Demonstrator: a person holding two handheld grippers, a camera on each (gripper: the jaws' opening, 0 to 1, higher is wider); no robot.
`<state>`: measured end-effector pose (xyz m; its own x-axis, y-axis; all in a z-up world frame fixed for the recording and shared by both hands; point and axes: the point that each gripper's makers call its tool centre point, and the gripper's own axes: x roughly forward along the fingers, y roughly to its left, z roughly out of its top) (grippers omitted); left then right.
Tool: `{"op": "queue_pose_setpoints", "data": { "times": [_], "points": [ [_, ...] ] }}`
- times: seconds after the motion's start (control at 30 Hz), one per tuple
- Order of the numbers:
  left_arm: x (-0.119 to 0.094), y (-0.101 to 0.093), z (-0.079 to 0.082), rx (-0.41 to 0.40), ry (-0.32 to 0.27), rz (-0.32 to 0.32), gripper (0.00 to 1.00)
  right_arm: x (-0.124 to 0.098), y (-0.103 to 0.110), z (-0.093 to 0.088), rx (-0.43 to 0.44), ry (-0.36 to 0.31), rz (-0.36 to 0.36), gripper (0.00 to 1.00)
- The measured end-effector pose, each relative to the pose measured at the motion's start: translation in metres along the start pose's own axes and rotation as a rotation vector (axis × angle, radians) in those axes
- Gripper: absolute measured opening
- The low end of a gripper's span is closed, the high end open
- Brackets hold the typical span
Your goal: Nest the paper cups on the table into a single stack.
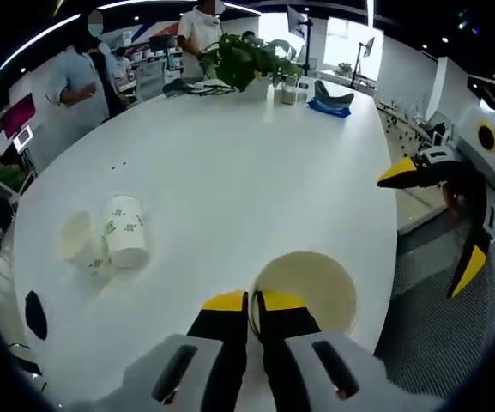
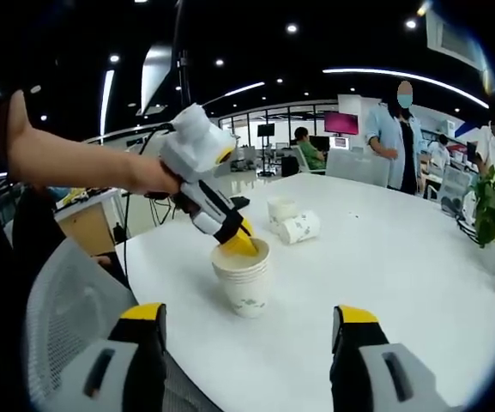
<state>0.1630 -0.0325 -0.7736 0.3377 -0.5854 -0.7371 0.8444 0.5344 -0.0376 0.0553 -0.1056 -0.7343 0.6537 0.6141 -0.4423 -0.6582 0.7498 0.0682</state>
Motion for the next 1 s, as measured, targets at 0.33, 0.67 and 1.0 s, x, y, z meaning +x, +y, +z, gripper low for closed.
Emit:
{"op": "queue_pose_setpoints", "data": {
  "times": [0.33,0.67,1.0],
  "points": [
    [-0.008,0.004,0.012,-0.042,-0.108,-0.002,0.18,0.000,0.001,0.001,0.005,-0.003,0.010,0.80],
    [-0.053,-0.005,0.036,-0.110,-0.329,-0.019,0.35,-0.002,-0.008,0.020,-0.011,-0.023,0.029,0.80],
    [-0.097,-0.028,0.028,-0.090,-0.399,0.020,0.49,0.008,-0.032,0.051,-0.065,-0.040,0.071,0.81]
  ]
}}
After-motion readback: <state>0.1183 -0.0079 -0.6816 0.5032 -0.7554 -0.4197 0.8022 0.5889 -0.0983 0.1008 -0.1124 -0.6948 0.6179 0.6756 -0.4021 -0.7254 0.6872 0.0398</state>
